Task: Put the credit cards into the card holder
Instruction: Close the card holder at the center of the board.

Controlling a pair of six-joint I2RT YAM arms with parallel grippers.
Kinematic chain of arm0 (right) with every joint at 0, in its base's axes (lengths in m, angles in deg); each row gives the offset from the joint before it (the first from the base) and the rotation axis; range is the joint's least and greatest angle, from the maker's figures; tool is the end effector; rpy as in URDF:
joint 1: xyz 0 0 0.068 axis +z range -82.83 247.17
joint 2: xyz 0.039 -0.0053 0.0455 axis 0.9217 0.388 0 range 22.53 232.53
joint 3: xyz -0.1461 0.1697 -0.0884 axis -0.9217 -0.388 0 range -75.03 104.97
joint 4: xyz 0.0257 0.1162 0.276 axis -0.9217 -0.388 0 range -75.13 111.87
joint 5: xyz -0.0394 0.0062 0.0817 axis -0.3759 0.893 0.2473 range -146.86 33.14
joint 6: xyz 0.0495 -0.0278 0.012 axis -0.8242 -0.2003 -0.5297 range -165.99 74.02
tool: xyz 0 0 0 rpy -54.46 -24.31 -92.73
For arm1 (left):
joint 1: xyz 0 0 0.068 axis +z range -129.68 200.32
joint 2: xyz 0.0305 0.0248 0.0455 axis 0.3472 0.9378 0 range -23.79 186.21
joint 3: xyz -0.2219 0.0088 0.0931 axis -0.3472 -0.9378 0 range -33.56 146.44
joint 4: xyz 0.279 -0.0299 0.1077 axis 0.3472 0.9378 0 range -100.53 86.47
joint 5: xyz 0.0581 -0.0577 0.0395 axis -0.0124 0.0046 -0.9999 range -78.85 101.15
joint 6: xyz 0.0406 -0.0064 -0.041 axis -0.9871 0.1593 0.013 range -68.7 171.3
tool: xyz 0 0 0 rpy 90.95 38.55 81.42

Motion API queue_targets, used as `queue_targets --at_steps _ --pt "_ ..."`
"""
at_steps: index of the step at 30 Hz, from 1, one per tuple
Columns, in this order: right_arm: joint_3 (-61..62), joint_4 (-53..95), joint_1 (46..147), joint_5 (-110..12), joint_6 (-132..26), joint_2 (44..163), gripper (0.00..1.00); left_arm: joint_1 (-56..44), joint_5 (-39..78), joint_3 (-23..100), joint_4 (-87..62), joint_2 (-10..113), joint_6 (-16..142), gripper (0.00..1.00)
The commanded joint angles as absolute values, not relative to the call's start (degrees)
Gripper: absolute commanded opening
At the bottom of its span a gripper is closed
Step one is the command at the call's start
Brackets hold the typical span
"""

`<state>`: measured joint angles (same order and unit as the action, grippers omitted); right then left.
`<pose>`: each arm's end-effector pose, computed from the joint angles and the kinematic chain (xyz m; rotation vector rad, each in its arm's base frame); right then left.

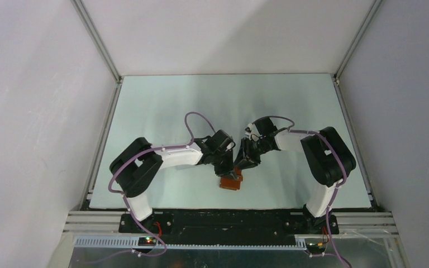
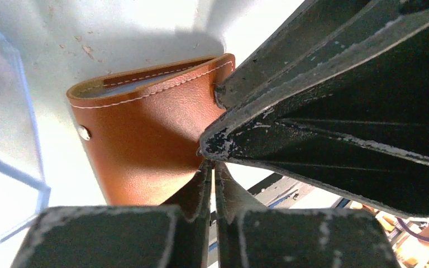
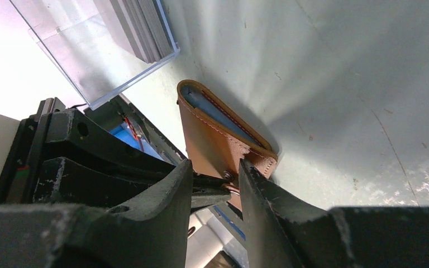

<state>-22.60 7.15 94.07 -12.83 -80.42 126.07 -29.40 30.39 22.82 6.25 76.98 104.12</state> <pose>0.2929 0.1810 0.0578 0.0582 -2.8221 -1.2851 0.2251 -0.2868 0.0835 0.0485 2.9512 -0.9041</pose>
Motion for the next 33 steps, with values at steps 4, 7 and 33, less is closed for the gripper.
queue_targets --at_steps 4,7,33 --pt "-20.9 5.7 94.3 -13.2 -78.9 125.8 0.40 -29.7 27.8 24.1 4.8 74.9 104.3 0.00" --pt "-20.7 5.2 94.3 -13.1 -78.8 125.3 0.40 -29.6 27.1 24.1 4.8 74.1 104.2 0.00" --pt "-20.3 -0.7 93.7 -14.2 -74.8 118.7 0.40 -28.7 23.9 23.9 7.1 72.1 101.6 0.00"
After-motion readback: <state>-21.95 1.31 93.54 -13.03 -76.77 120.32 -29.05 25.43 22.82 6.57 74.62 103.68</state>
